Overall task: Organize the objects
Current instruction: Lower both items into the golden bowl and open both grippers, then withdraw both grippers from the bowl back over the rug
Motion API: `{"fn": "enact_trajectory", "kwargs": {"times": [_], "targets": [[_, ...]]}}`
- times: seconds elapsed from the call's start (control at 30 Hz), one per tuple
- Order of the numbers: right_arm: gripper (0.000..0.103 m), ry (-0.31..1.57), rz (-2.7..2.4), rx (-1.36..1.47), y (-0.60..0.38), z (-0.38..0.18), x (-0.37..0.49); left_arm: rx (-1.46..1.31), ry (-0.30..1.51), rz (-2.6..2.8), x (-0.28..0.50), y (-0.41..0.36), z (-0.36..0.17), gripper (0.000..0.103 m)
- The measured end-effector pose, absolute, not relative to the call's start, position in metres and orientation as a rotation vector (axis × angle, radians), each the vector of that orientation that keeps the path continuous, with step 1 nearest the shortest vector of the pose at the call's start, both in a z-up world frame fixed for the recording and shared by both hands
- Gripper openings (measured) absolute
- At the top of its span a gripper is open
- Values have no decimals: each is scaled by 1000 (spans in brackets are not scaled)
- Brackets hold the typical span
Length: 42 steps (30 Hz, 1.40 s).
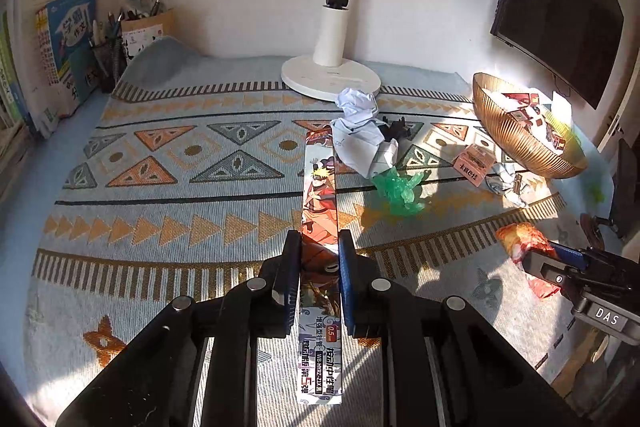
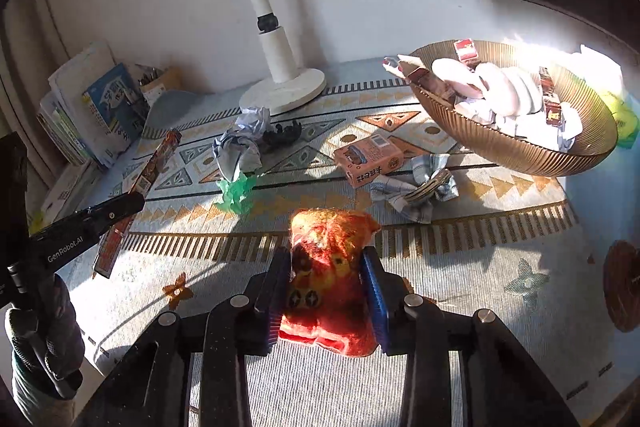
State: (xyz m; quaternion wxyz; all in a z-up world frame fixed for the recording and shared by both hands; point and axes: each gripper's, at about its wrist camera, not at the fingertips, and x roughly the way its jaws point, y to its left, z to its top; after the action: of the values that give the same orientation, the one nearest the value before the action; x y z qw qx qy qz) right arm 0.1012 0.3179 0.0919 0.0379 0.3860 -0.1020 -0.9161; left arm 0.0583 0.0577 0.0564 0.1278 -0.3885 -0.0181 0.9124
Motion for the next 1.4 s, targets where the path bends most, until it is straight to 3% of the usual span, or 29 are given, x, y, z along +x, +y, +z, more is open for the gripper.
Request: {"fn": "enact_trajectory", "kwargs": {"times": [0.3,0.4,0.6,0.63,0.7,0.73,0.77,0.8,1.13,1.23,1.27,1.33,1.4], "targets": [[35,-609,-3113,975,448,186,63,-859,-7,2455,6,176,154,15],[35,-722,-3117,1023,479,186,34,-811,18,2405,-25,229,171,15],[36,-699,-3173,1061,497,168,-1,-841,-18,2333,-84,301,160,15],[38,-681,-3179,1053,499,167,-5,-849,-31,2320,-91,307,155,15],[55,-611,-3189,1098,497,164,-10,-846,-37,2287,-100,317,147,16],[57,-582,-3203,1097,496,164,-8,-842,-27,2289,-102,320,143,20],[61,-557,-3220,1073,493,165,-3,-842,-9,2305,-101,321,140,34],[67,-540,-3227,1049,491,166,2,-837,7,2320,-99,321,138,36],[69,-402,-3016,894,427,173,62,-882,-123,2341,-54,231,132,41],[81,-341,-2944,816,393,175,80,-861,-173,2433,-25,176,130,42],[88,-336,-2913,794,380,174,85,-851,-187,2475,-15,157,129,45],[90,-337,-2836,767,355,167,93,-831,-197,2587,7,120,129,55],[90,-318,-2769,785,329,152,96,-800,-200,2704,26,87,126,85]]}}
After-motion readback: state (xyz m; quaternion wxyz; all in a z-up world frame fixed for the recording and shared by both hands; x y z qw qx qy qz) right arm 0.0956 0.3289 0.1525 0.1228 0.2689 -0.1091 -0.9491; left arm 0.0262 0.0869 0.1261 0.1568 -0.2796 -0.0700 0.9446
